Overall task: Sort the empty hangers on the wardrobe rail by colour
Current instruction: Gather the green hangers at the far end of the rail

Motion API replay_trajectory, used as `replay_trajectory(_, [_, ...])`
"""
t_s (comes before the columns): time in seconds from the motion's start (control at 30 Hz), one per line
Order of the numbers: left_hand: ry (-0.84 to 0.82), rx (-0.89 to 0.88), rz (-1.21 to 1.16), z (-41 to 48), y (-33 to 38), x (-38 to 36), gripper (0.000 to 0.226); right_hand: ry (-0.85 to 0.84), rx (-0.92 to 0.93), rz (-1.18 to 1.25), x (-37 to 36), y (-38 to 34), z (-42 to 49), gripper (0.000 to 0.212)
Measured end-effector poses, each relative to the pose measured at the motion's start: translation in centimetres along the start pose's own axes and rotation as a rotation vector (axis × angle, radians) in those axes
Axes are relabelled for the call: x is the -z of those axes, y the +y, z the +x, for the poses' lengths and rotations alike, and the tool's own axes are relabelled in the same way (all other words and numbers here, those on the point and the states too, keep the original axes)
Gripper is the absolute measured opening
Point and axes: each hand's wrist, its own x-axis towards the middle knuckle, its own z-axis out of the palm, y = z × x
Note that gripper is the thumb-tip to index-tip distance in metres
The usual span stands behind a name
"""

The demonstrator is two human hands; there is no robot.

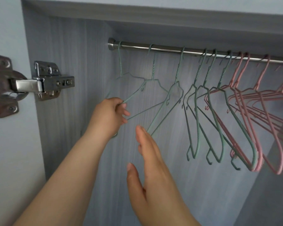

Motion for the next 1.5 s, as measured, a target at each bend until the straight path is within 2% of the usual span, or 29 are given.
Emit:
replay_trajectory(0.2, [0.149,-0.068,-0.044,1.0,0.5,0.3,0.028,-0.053,-0.057,0.066,0.4,0.3,-0.2,0.065])
replay_trajectory(0.4, [0.230,-0.097,0.127,2.1,2.5,0.8,0.020,-0.046,-0.043,0.109,1.3,1.1,-0.5,0.068])
replay_trajectory(0.6, [0.150,0.003,0.281,5.3,4.8,0.4,0.027,-0.072,-0.031,0.103,1.1,1.5,-1.6,0.070])
replay_trajectory(0.73, [0.087,0.075,0.386,4.6,3.1,-0.4,0.028,-0.143,-0.052,0.087,1.2,1.8,-2.7,0.068])
replay_trajectory(0.9, [-0.003,0.169,0.413,-1.2,-1.1,-1.3,0.028,-0.236,-0.111,0.083,1.1,4.5,-4.1,0.065])
replay_trajectory(1.0, [-0.009,0.200,0.396,-6.9,-3.8,-1.6,0.028,-0.203,-0.191,0.117,1.1,8.8,-3.9,0.056])
replay_trajectory(1.1, [0.018,0.237,0.347,-12.0,-6.4,-1.0,0.026,-0.165,-0.351,0.077,1.2,13.9,-2.1,0.051])
replay_trajectory(1.23, [-0.029,0.225,0.295,-17.2,-8.2,0.6,0.030,-0.137,-0.458,-0.015,1.9,18.1,-0.3,0.063])
replay_trajectory(1.33, [-0.101,0.204,0.191,-20.5,-7.8,1.9,0.037,-0.205,-0.515,-0.224,2.8,20.8,-0.3,0.073])
replay_trajectory(1.4, [-0.131,0.194,0.114,-21.9,-7.3,2.5,0.033,-0.335,-0.516,-0.407,3.9,22.4,-0.7,0.064])
replay_trajectory(1.43, [-0.145,0.200,0.090,-22.4,-7.3,2.6,0.031,-0.394,-0.501,-0.447,4.6,22.8,-1.0,0.052])
replay_trajectory(1.5, [-0.184,0.224,0.142,-22.9,-8.0,2.7,0.026,-0.473,-0.498,-0.425,6.0,22.7,-1.7,0.032])
